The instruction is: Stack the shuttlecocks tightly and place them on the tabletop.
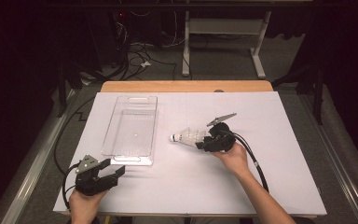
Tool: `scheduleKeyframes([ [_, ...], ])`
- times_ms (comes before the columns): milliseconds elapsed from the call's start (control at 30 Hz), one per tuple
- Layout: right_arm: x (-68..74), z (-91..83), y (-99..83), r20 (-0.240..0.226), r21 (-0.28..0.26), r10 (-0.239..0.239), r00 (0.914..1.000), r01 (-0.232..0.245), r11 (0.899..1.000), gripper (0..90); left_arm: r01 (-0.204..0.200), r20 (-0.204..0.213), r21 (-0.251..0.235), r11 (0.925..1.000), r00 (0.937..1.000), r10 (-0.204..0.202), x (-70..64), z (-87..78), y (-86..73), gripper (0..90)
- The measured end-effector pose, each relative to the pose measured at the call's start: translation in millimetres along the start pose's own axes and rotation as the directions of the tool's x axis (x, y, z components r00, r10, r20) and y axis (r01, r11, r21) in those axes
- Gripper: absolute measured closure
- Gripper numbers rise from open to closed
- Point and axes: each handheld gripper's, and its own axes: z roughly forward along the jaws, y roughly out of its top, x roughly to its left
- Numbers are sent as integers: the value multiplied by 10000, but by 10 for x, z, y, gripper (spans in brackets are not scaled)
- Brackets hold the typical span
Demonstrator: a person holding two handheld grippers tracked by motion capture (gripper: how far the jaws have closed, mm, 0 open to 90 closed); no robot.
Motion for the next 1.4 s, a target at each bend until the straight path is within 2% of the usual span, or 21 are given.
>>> scheduleKeyframes([
  [600,35,-49,-47,92,-155,-169,9998,170,9997,519,-2,-3,-10,10000,10000,2,-5,1,1,330],
  [1400,107,109,41,-69,-254,-317,9995,315,9992,531,76,4,23,10000,10000,-76,12,5,-1,330],
])
